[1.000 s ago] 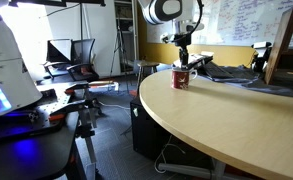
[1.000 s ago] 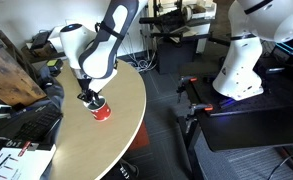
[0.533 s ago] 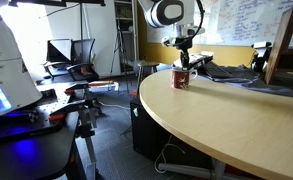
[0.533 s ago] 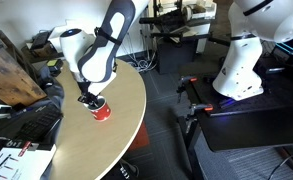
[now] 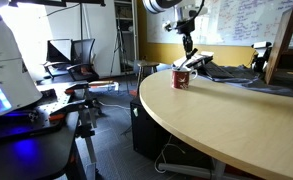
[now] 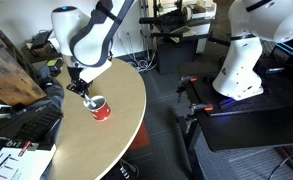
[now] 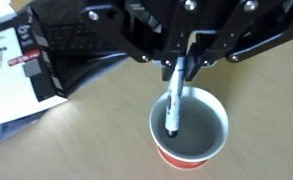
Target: Place the marker on the desk
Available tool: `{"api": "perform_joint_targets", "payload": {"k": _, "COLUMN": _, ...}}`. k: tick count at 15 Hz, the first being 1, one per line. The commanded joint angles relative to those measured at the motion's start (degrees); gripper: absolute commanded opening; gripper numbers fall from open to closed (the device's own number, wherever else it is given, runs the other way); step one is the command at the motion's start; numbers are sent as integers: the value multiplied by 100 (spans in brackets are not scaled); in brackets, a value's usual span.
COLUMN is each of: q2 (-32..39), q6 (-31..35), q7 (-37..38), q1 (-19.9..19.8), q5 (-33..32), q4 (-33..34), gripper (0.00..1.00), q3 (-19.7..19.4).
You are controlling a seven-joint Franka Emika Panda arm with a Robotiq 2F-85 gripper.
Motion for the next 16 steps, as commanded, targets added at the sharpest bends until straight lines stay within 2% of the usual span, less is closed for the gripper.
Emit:
{"api": "perform_joint_targets", "payload": {"k": 1, "q2": -958, "q6": -335, "q7": -486, "q1": -263, "q5": 189, "q4": -630, "gripper": 5, "q3": 165}}
{"api": "perform_joint_targets", "payload": {"k": 3, "q2": -1207, "q6": -1358, "q7": -734, "q1": -366, "q5": -95, "q4": -519, "gripper": 5, "q3": 4}}
{"api": "perform_joint_targets", "payload": {"k": 5, "q2": -1130, "q6": -2087, "q7": -1086, "q1": -540, "q5": -341, "q4": -360, "gripper": 5, "q3": -104}}
{"api": "perform_joint_targets", "payload": {"k": 9, "q2": -588, "q6": -2964, "q7": -2005, "q1": -912, "q5": -633, "q4": -116, "gripper": 5, "q3": -170}}
{"api": "perform_joint_targets", "payload": {"k": 13, "q2": -185, "q6": -3076, "q7": -2116, "q1": -1059, "q5": -711, "q4": -189, "gripper": 5, "q3": -209}}
{"api": "perform_joint_targets", "payload": {"k": 16, "q2": -252, "q6": -2671, "q7": -2111, "q1": -1129, "q5": -570, "q4": -592, "gripper": 5, "q3": -169}}
